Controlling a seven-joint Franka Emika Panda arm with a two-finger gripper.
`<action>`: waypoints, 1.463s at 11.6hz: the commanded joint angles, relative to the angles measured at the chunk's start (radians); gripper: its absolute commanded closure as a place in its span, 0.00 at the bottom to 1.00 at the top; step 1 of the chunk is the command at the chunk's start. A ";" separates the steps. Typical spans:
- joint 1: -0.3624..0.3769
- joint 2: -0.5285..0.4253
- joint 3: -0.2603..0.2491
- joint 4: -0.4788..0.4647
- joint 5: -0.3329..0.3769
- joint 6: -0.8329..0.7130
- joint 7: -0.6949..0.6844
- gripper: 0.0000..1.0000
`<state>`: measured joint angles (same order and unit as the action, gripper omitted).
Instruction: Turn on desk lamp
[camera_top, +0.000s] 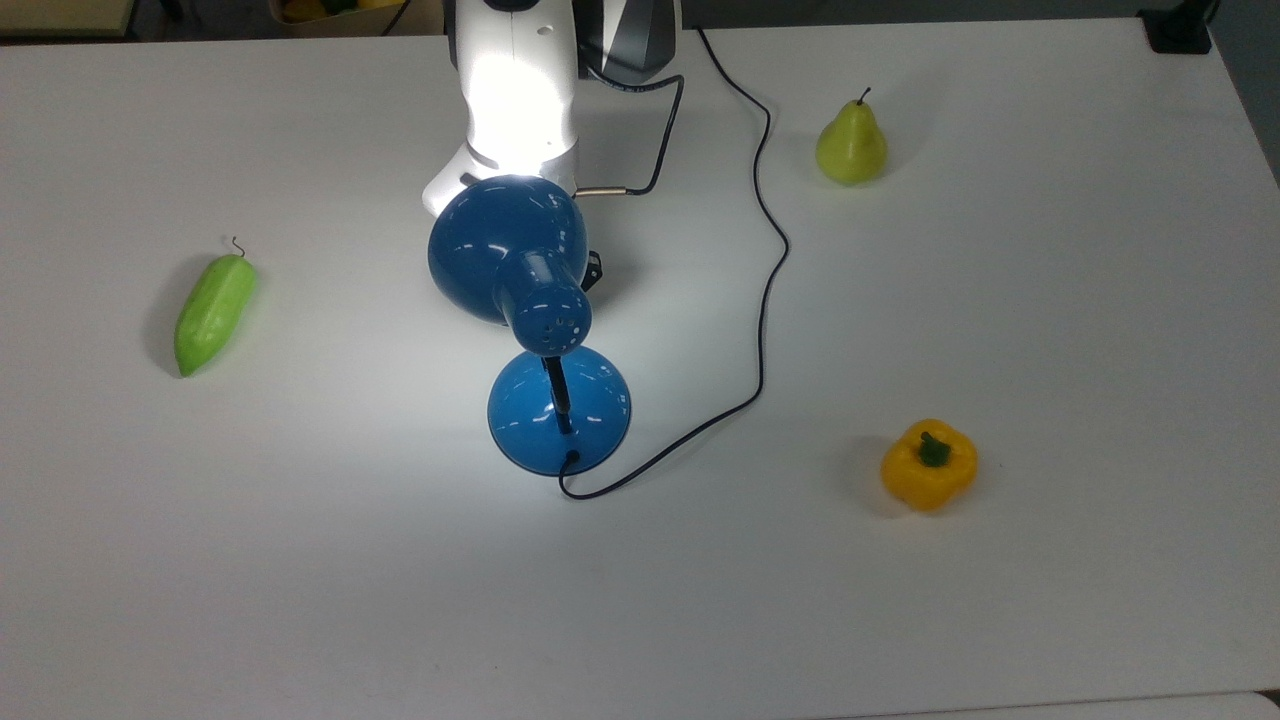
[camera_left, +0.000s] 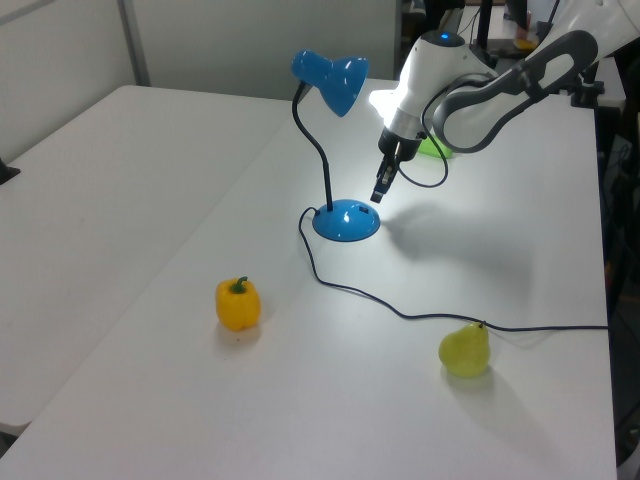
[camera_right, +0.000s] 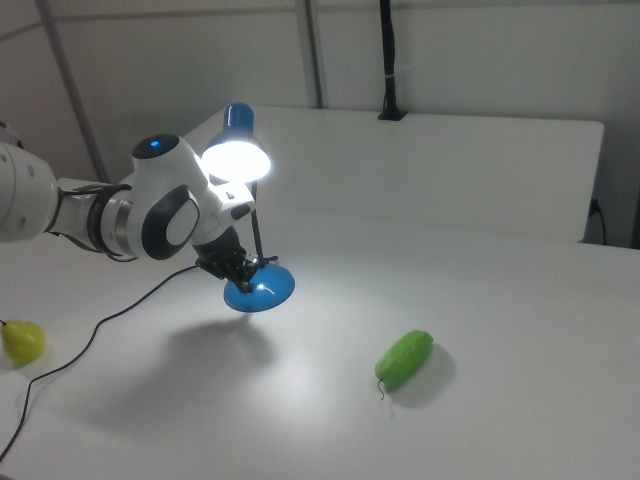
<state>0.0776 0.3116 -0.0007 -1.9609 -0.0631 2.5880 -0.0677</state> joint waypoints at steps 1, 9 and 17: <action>0.008 -0.078 -0.002 -0.030 -0.027 -0.193 0.008 1.00; 0.027 -0.272 -0.002 0.019 -0.007 -0.676 0.013 0.00; 0.028 -0.364 0.010 0.206 0.066 -0.951 0.250 0.00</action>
<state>0.0961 -0.0165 0.0038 -1.7851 -0.0147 1.6891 0.0843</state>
